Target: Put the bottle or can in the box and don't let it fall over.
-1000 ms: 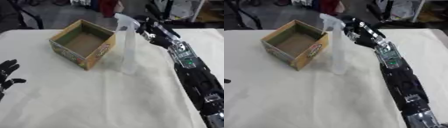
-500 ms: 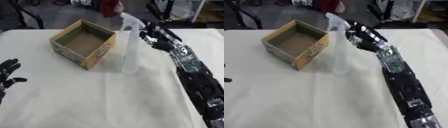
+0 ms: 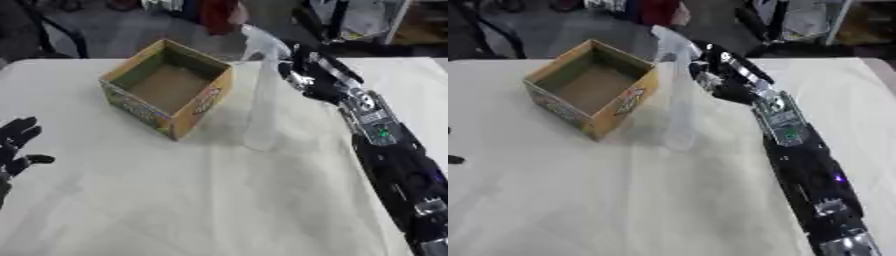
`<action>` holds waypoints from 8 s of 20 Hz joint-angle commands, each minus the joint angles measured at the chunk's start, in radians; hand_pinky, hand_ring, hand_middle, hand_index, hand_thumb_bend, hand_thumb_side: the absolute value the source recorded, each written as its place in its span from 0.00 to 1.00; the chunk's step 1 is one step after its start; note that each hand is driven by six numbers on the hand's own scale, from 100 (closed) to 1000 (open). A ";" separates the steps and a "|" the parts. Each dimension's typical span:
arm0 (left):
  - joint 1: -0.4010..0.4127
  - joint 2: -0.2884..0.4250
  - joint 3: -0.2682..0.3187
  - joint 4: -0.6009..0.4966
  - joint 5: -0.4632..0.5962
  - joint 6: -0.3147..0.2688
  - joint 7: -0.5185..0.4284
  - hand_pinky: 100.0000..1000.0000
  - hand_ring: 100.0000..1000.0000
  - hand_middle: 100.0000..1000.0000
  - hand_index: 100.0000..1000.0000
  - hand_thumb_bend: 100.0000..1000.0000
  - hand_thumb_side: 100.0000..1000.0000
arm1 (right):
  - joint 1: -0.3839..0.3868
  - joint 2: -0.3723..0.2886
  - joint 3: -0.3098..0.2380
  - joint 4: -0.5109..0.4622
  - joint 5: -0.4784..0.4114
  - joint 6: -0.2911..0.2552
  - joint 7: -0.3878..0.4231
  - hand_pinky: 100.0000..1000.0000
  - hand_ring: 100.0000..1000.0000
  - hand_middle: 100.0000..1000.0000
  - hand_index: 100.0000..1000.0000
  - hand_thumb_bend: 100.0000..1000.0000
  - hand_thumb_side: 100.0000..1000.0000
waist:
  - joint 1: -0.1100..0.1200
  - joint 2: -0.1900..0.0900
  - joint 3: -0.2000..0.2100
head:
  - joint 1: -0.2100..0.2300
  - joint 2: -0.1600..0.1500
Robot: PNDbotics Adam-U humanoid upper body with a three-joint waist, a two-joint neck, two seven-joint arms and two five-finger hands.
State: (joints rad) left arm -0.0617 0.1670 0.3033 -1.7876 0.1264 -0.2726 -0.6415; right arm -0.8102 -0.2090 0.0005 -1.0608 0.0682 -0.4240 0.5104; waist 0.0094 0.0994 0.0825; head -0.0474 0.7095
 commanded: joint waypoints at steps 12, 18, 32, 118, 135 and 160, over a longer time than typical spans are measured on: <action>-0.011 0.013 0.012 -0.007 0.001 0.000 -0.001 0.70 1.00 0.96 1.00 0.41 1.00 | -0.023 -0.009 0.018 -0.064 -0.036 0.007 0.008 0.80 0.89 0.95 0.95 0.00 0.48 | 0.000 -0.015 0.004 | -0.004 -0.009; -0.013 0.012 0.017 -0.008 0.002 0.000 0.002 0.70 1.00 0.96 1.00 0.41 1.00 | -0.027 -0.007 0.023 -0.067 -0.037 0.007 0.013 0.80 0.89 0.94 0.96 0.00 0.47 | -0.001 -0.016 0.009 | -0.006 -0.010; -0.030 0.007 0.056 -0.020 0.002 0.003 0.049 0.70 1.00 0.95 1.00 0.40 0.99 | -0.045 0.021 0.017 0.015 0.047 -0.005 0.016 0.79 0.89 0.94 0.95 0.00 0.47 | 0.014 -0.011 0.039 | -0.021 -0.010; -0.299 -0.054 -0.025 -0.039 0.145 0.129 -0.001 0.69 1.00 0.94 1.00 0.48 0.95 | -0.253 -0.158 -0.026 0.179 0.138 -0.140 -0.058 1.00 1.00 1.00 1.00 0.00 0.31 | -0.069 0.088 0.446 | -0.507 -0.131; -0.253 -0.031 -0.007 -0.028 0.113 0.116 0.010 0.69 1.00 0.94 1.00 0.47 0.98 | -0.227 -0.176 -0.115 0.238 0.413 -0.132 -0.253 0.98 1.00 1.00 1.00 0.00 0.46 | -0.059 0.073 0.367 | -0.488 -0.107; -0.065 0.083 0.037 -0.001 0.024 0.039 0.057 0.68 1.00 0.94 1.00 0.43 1.00 | 0.213 -0.127 -0.239 -0.231 -0.130 0.085 -0.129 0.81 0.91 0.92 0.91 0.00 0.47 | -0.067 -0.011 0.029 | 0.072 -0.009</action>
State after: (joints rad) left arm -0.1220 0.2213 0.3368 -1.7802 0.1553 -0.2254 -0.5844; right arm -0.5849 -0.3288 -0.2188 -1.2450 -0.0390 -0.3573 0.3694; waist -0.0616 0.0979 0.1105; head 0.0054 0.7012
